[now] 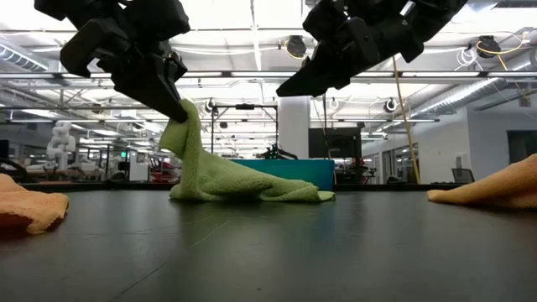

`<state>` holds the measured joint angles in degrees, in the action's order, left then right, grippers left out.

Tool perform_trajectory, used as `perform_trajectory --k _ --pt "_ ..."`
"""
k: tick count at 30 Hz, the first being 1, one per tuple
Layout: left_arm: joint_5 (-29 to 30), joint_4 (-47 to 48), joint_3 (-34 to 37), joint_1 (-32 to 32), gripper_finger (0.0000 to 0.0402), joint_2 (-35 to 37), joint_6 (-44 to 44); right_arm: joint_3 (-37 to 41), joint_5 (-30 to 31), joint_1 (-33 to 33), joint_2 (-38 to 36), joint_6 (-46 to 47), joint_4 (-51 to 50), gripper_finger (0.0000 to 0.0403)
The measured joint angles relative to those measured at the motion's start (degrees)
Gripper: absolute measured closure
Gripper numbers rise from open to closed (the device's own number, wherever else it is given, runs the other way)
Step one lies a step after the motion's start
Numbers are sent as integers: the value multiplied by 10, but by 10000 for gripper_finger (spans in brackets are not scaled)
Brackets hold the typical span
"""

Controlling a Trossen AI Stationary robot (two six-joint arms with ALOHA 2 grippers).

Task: Fold microfiber towels
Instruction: Fold the green microfiber towel

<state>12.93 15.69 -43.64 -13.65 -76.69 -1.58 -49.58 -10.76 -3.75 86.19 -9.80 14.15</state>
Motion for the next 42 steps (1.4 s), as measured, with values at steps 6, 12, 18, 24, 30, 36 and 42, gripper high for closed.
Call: perform_trajectory --k 6,12,18,24,30,36,42 --pt "-1 -1 0 0 394 0 5 0 0 0 0 0 2 314" --pt "-30 -14 0 0 398 0 14 0 0 -6 0 3 1 314" --pt "-69 -28 0 -13 383 -11 29 0 0 -7 0 3 0 314" --pt "-85 -59 0 -31 331 -43 52 0 0 -7 0 2 -2 314" --pt "-90 -80 0 -51 221 -67 84 0 0 -7 0 1 -8 314" --pt "-34 -38 -30 -65 156 -18 64 0 0 -7 0 1 -12 314" --pt "43 -21 -25 -45 159 49 28 0 0 -7 0 2 -23 314"
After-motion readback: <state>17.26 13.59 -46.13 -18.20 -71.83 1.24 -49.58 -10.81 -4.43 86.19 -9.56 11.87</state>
